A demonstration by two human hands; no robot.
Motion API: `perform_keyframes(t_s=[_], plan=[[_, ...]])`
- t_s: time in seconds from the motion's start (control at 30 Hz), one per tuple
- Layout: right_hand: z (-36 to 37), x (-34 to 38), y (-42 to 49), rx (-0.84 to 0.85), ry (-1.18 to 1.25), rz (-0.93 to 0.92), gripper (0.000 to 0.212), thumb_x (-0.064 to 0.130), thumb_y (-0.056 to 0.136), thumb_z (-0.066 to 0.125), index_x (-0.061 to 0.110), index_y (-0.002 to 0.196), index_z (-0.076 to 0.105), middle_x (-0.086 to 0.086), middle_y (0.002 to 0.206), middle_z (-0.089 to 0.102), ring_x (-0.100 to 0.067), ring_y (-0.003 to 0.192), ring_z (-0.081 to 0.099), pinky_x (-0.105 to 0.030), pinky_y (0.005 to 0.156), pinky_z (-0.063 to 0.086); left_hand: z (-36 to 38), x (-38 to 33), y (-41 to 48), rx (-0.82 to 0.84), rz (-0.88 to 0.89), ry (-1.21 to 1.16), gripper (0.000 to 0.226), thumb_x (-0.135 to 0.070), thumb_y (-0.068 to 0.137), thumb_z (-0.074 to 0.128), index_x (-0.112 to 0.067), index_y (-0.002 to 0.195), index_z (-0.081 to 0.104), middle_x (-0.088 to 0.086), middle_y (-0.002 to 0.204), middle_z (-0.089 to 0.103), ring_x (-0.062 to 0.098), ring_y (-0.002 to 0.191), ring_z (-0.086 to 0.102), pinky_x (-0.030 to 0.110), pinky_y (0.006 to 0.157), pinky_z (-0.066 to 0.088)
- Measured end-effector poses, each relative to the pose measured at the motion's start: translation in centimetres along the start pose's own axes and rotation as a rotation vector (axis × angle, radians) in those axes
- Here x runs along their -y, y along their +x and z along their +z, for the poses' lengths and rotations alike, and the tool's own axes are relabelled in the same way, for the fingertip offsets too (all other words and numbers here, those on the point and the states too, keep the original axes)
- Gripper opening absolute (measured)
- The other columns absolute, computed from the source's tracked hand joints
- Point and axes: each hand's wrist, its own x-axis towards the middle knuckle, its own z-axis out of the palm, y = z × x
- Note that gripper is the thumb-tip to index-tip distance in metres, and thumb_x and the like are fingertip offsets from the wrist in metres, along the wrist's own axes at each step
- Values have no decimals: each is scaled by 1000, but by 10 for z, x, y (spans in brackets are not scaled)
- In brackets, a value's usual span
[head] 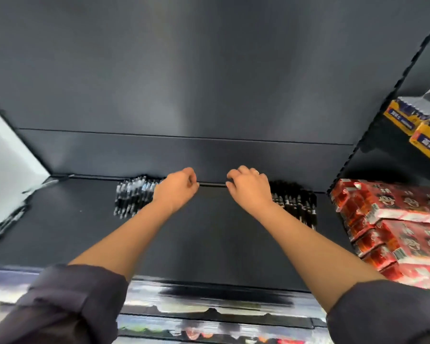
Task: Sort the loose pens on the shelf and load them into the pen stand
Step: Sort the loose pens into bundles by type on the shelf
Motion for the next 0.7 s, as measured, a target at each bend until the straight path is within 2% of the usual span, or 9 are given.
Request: perform_keyframes(t_s=[0.27, 0.5, 0.57, 0.7], plan=[[19, 184, 28, -8, 89, -306, 26, 32, 96, 43, 21, 110, 62, -3, 109, 59, -28, 103, 55, -39, 80, 43, -81, 140, -66, -152, -112, 97, 11, -28, 89, 48, -21, 93, 56, 0, 98, 65, 26, 95, 58, 34, 76, 45], [48, 358, 42, 79, 141, -455, 25, 32, 97, 42, 22, 108, 61, -2, 109, 59, -28, 103, 55, -38, 79, 44, -155, 298, -119, -168, -231, 262, 16, -27, 91, 44, -19, 95, 58, 3, 101, 66, 30, 96, 60, 36, 83, 46], [55, 390, 44, 119, 156, -478, 24, 30, 97, 41, 21, 106, 61, -2, 108, 59, -28, 102, 54, -37, 77, 42, -169, 329, -125, -179, -260, 279, 20, -27, 93, 42, -18, 99, 59, 4, 101, 66, 31, 96, 60, 36, 82, 47], [69, 431, 54, 212, 146, -482, 26, 28, 98, 38, 19, 110, 59, -3, 112, 58, -28, 105, 52, -38, 83, 43, -183, 373, -125, -141, -289, 267, 19, -25, 93, 40, -20, 97, 58, 3, 102, 65, 29, 94, 60, 37, 79, 49]])
